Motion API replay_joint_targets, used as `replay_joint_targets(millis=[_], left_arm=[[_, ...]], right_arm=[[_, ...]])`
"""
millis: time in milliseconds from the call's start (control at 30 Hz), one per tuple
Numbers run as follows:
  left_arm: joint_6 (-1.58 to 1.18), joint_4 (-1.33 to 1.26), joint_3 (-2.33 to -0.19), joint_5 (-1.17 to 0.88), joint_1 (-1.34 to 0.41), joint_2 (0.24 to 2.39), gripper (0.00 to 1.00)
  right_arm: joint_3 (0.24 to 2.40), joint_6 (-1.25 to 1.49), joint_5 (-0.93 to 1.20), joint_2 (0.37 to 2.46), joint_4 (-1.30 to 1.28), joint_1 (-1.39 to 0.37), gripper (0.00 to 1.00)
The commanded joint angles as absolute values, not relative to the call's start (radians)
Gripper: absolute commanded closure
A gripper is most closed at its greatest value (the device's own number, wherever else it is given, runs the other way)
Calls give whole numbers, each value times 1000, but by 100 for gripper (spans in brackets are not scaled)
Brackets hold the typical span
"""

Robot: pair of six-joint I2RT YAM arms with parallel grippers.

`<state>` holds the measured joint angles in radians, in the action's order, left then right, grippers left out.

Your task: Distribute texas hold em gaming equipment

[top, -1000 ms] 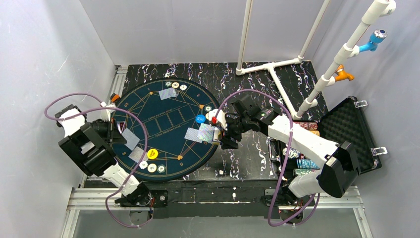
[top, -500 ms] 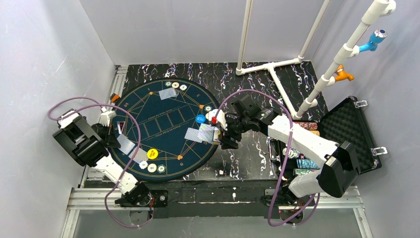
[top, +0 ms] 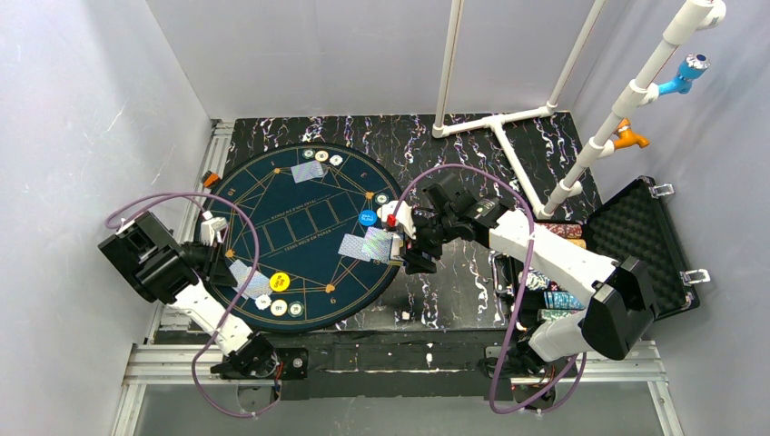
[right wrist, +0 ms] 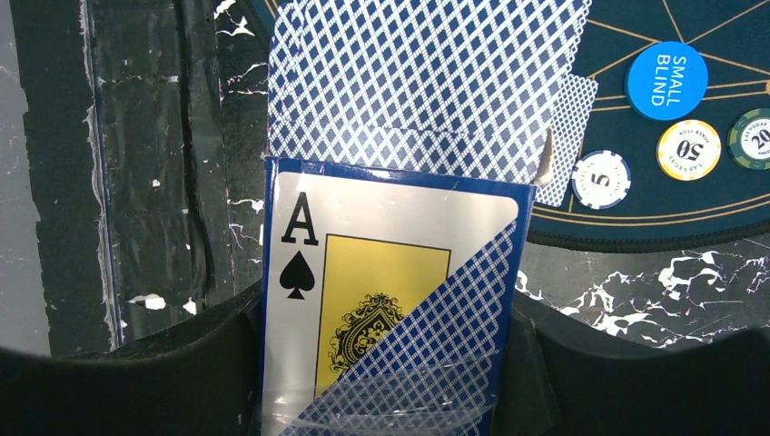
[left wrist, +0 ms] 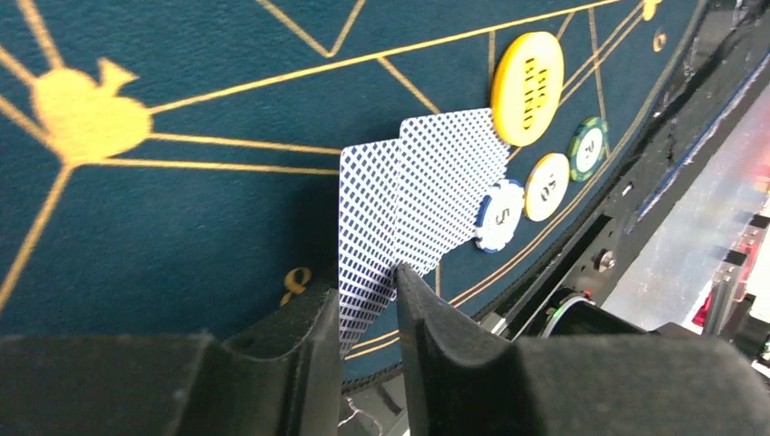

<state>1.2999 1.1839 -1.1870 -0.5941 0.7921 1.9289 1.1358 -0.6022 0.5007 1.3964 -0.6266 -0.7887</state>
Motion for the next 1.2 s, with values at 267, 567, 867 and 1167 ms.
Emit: replay_joint_targets(millis=[267, 567, 867, 1167], left_arm=[[1269, 1211, -1186, -638, 763, 1708, 12], [1014, 1172, -1244, -810, 552, 1444, 2], [193, 792, -1146, -1054, 42, 1300, 2], [-265, 449, -1103, -1120, -208, 1406, 2]], right_arm=[[1159, -610, 529, 1392, -594, -796, 99], [1163, -609, 520, 1388, -589, -796, 99], [1169, -604, 516, 1381, -585, -796, 99], [1174, -600, 519, 1379, -583, -796, 99]])
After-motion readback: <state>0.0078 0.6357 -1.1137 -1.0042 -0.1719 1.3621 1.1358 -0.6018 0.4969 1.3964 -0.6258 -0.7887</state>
